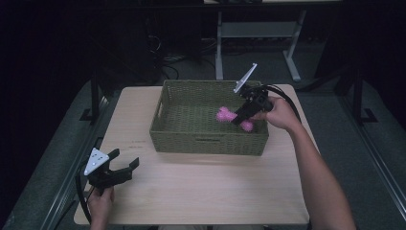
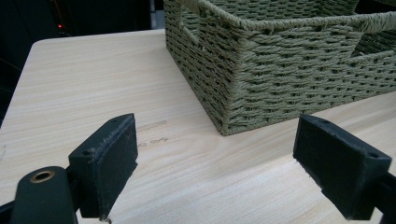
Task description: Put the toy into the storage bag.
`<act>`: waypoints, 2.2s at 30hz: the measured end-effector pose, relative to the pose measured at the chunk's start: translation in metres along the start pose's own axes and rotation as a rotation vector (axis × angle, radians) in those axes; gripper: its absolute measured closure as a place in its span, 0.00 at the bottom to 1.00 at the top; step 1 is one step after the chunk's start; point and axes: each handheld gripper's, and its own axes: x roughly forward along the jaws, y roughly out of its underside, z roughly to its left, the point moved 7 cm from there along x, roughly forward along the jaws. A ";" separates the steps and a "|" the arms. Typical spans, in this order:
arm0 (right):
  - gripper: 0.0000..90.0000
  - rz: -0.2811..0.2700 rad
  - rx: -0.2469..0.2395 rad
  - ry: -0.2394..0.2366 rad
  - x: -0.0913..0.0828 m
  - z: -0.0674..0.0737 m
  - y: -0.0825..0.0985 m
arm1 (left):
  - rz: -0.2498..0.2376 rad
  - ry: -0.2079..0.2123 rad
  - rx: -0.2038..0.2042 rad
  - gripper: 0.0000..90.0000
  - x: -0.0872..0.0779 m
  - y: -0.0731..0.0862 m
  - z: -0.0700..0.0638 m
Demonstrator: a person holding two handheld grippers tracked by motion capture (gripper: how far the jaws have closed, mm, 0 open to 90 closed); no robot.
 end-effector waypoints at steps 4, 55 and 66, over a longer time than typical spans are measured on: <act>0.64 0.014 0.013 -0.002 0.005 -0.004 0.001 | -0.001 0.002 -0.001 0.15 0.000 0.000 0.000; 0.64 0.089 0.091 -0.033 0.053 -0.021 0.024 | -0.003 0.009 -0.002 0.15 0.000 0.000 0.000; 0.58 0.071 0.118 -0.033 0.053 -0.022 0.024 | -0.003 0.007 -0.003 0.15 0.000 0.000 0.000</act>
